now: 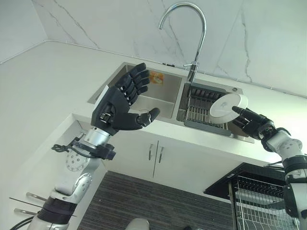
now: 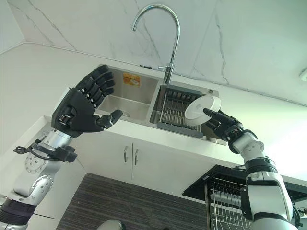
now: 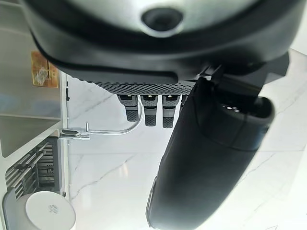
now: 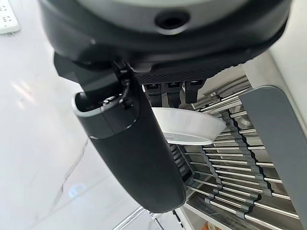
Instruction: Place the dishes in the dishwasher.
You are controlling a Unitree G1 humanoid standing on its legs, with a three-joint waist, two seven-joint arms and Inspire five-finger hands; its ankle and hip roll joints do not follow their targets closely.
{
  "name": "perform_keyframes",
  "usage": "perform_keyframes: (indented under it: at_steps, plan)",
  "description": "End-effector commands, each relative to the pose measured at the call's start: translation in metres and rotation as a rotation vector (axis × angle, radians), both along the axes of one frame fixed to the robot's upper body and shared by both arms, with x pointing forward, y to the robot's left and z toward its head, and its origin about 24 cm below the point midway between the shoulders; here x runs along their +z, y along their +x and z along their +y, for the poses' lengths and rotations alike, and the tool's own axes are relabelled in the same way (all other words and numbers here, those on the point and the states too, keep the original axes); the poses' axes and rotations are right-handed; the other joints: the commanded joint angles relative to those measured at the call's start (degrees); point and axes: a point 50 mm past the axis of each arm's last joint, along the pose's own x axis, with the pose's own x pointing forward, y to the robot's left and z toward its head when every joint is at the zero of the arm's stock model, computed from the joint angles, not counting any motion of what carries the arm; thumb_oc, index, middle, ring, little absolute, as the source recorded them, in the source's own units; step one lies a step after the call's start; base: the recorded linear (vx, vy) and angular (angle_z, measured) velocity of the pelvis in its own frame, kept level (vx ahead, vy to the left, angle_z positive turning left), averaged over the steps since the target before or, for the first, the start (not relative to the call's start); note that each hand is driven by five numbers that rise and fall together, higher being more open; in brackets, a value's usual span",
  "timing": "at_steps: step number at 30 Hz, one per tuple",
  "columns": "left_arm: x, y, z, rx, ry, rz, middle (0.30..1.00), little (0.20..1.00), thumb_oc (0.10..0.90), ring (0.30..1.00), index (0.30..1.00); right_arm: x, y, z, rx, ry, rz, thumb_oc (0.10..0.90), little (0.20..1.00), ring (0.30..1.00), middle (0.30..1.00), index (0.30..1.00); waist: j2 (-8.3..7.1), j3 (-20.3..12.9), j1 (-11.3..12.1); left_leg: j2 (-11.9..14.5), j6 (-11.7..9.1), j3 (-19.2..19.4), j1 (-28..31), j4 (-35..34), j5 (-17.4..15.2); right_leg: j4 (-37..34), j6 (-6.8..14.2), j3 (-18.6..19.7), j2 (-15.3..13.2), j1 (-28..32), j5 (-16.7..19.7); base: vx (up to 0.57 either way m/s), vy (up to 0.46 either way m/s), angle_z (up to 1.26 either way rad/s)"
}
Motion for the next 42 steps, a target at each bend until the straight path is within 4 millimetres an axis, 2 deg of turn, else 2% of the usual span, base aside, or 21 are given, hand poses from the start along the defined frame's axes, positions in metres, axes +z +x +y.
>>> perform_keyframes:
  at_steps: [1, 7, 14, 27, 31, 42]
  plan:
    - [0.042, -0.004, -0.016, -0.100, -0.039, -0.201, 0.900, 0.900, 0.800, 0.900, 0.900, 0.066, 0.017, -0.008, 0.004, -0.076, -0.214, 0.800, 0.900, 0.900, 0.900, 0.900, 0.85, -3.75, 0.72, 5.04, -3.86, 2.91, 9.11, -5.36, -5.79, 1.01, 5.90, 2.19, -2.38, -4.17, -0.32, 0.00, 0.000, 0.00]
    - [0.041, -0.005, -0.014, -0.100, -0.040, -0.197, 0.900, 0.900, 0.800, 0.900, 0.900, 0.063, 0.017, -0.006, 0.004, -0.049, -0.211, 0.800, 0.900, 0.900, 0.900, 0.900, 0.94, -3.56, 0.73, 5.08, -3.82, 2.82, 9.10, -5.36, -5.76, 1.01, 5.87, 2.26, -2.38, -4.18, -0.29, 0.00, 0.000, 0.00]
    - [0.041, -0.005, -0.016, -0.108, -0.037, -0.194, 0.900, 0.900, 0.800, 0.900, 0.900, 0.048, 0.014, -0.005, -0.005, -0.020, -0.180, 0.800, 0.900, 0.900, 0.900, 0.900, 1.02, -3.19, 0.60, 5.01, -3.67, 2.62, 9.42, -5.36, -5.95, 1.01, 6.03, 2.22, -2.39, -4.29, 0.12, 0.00, 0.000, 0.00]
    - [0.041, -0.006, -0.017, -0.111, -0.038, -0.189, 0.900, 0.900, 0.800, 0.900, 0.900, 0.036, 0.012, 0.003, -0.004, 0.004, -0.163, 0.800, 0.900, 0.900, 0.900, 0.900, 0.91, -2.71, 0.18, 5.07, -3.39, 2.82, 9.76, -5.36, -6.23, 1.01, 6.19, 2.58, -2.22, -4.50, 0.57, 0.00, -0.002, 0.00]
    - [0.040, -0.007, -0.017, -0.113, -0.035, -0.188, 0.900, 0.900, 0.800, 0.900, 0.900, 0.029, 0.007, -0.002, -0.019, 0.012, -0.149, 0.800, 0.900, 0.900, 0.900, 0.900, 1.01, -2.64, 0.09, 5.13, -3.33, 2.86, 9.83, -5.36, -6.28, 1.01, 6.25, 2.59, -2.24, -4.57, 0.76, 0.00, 0.000, 0.00]
    - [0.040, -0.007, -0.018, -0.109, -0.029, -0.186, 0.900, 0.900, 0.800, 0.900, 0.900, 0.027, 0.007, -0.006, -0.033, 0.003, -0.136, 0.800, 0.900, 0.900, 0.900, 0.900, 1.36, -2.82, -0.02, 5.44, -3.59, 3.11, 9.90, -5.36, -6.18, 1.01, 5.91, 2.67, -2.08, -4.51, 0.47, 0.00, 0.000, 0.00]
